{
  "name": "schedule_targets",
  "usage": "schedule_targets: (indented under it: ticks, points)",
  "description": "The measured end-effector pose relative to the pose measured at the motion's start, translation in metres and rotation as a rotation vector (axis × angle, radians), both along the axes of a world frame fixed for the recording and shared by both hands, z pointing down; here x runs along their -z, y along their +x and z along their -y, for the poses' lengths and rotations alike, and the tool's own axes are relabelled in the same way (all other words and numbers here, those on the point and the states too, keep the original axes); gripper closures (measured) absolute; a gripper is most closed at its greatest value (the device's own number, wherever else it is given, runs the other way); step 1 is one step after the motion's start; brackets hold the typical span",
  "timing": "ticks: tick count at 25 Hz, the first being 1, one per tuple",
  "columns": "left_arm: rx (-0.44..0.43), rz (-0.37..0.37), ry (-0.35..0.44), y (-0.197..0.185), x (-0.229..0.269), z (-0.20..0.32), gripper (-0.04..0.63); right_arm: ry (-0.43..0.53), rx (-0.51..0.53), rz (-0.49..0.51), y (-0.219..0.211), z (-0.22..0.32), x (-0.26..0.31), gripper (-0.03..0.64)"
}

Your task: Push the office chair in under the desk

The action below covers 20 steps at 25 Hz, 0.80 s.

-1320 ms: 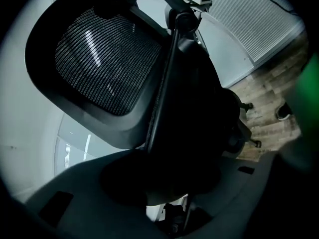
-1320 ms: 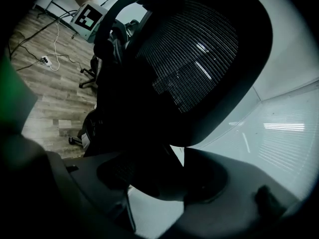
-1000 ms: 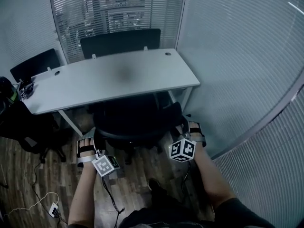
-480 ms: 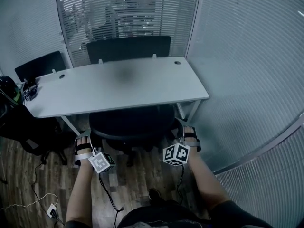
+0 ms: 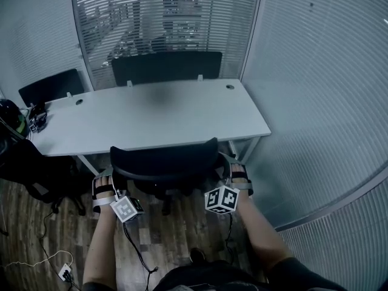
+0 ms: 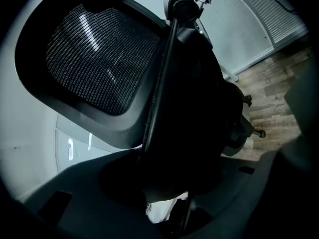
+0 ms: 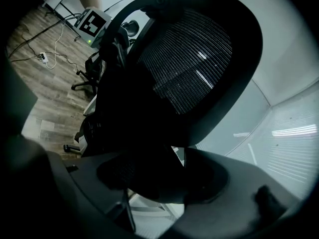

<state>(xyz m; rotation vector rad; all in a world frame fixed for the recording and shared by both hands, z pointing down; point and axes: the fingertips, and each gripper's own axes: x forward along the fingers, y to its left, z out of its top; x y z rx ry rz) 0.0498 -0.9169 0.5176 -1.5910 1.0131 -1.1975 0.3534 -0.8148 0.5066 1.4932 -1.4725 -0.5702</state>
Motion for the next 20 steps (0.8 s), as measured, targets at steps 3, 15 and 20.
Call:
schedule_targets:
  ticks: [3,15,20]
  points:
    - [0.009,0.011,-0.004,-0.001,0.0,0.012,0.39,0.0,0.006,0.0,0.001,0.013,0.001,0.327]
    - [0.059,0.012,-0.016,0.0,-0.004,0.039,0.39,0.01,0.02,-0.005,0.004,0.045,-0.004,0.327]
    - [0.082,0.005,-0.026,0.001,-0.008,0.038,0.39,0.019,0.024,-0.016,0.004,0.044,-0.006,0.327]
